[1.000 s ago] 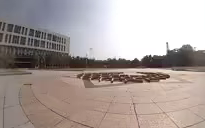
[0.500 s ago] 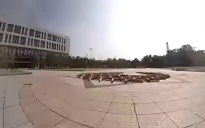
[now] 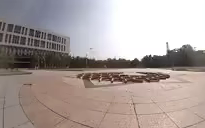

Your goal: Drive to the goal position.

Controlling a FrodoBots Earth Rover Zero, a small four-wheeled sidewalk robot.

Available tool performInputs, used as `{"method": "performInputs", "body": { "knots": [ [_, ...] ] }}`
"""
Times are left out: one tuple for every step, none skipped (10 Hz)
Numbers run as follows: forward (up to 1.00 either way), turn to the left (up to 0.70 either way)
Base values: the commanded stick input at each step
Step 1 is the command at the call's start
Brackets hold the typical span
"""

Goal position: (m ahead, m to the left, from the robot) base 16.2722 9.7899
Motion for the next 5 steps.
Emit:
{"method": "performInputs", "body": {
  "knots": [
    [0.04,0.0],
    [0.05,0.0],
    [0.04,0.0],
    [0.05,0.0],
    [0.05,0.0]
  ]
}}
